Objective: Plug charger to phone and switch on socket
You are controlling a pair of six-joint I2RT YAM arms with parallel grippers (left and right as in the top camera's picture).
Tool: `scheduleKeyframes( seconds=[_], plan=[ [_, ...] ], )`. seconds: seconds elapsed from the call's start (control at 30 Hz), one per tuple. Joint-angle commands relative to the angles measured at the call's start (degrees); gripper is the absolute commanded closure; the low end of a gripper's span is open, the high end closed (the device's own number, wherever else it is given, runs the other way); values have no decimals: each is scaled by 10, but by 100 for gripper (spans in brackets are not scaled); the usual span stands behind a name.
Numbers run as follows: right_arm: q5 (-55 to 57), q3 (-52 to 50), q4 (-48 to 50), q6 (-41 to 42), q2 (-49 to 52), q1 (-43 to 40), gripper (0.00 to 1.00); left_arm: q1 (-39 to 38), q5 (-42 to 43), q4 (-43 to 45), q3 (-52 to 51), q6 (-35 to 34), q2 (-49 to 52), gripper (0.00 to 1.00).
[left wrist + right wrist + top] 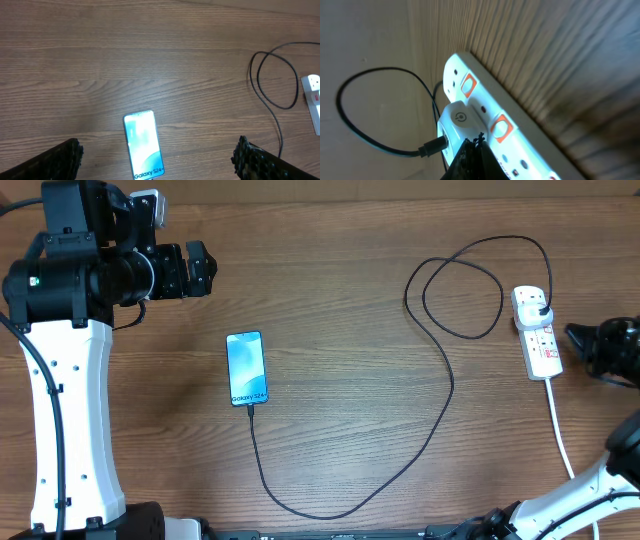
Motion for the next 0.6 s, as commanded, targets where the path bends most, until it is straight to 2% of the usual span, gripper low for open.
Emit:
scheduleKeyframes(
  seconds=[0.0,0.57],
  plan=[
    [18,8,8,18,15,20,96,1,4,0,4,1,-1,0],
    [76,8,23,38,17,52,96,1,4,0,4,1,-1,0]
  ],
)
